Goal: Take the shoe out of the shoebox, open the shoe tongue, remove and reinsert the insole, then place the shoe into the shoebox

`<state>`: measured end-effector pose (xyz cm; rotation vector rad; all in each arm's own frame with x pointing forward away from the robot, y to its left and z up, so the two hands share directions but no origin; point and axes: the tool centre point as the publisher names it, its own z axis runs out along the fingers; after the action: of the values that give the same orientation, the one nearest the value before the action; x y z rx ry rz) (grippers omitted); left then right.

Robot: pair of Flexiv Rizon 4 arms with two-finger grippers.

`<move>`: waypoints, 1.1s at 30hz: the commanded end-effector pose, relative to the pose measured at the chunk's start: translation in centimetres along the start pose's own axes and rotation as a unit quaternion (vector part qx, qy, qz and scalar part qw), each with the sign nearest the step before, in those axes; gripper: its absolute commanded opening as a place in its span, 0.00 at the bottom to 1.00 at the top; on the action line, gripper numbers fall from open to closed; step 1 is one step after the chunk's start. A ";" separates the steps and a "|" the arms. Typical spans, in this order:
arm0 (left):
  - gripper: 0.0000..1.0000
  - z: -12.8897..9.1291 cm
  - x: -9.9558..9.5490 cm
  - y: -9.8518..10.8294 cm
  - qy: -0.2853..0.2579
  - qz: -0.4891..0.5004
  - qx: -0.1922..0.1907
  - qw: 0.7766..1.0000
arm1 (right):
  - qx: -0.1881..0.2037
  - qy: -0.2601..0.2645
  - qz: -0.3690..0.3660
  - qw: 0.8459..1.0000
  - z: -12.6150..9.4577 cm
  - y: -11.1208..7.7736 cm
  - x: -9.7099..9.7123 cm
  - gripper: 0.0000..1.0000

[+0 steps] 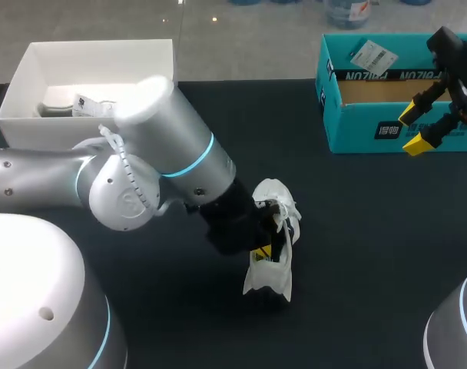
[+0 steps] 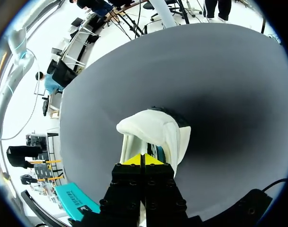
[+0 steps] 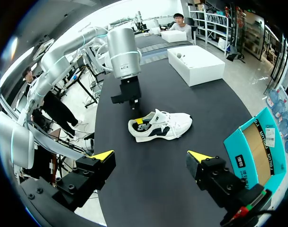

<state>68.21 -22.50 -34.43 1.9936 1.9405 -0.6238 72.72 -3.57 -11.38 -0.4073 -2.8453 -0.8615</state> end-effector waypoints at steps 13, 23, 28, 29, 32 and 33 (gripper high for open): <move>0.00 -1.2 -1.1 0.1 0.109 0.039 -0.025 0.993 | 0.002 0.001 0.000 1.000 0.1 0.1 -0.1 1.00; 0.00 0.4 0.2 0.6 0.141 0.053 -0.025 0.988 | 0.002 0.001 0.000 1.000 0.1 0.1 -0.1 1.00; 0.00 2.2 1.4 0.8 0.149 0.062 -0.034 0.986 | 0.002 0.001 0.000 1.000 0.1 0.1 -0.1 1.00; 0.00 2.5 1.6 0.7 0.147 0.062 -0.035 0.987 | 0.002 0.001 0.000 1.000 0.1 0.1 -0.1 1.00; 0.00 3.7 2.3 0.6 0.147 0.068 -0.039 0.986 | 0.002 0.001 0.000 1.000 0.1 0.1 -0.1 1.00; 0.00 3.9 2.5 0.4 0.152 0.070 -0.041 0.985 | 0.002 0.001 0.000 1.000 0.1 0.1 -0.1 1.00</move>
<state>68.63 -21.86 -37.25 2.2620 1.9319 -0.2206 72.72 -3.57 -11.38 -0.4073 -2.8453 -0.8615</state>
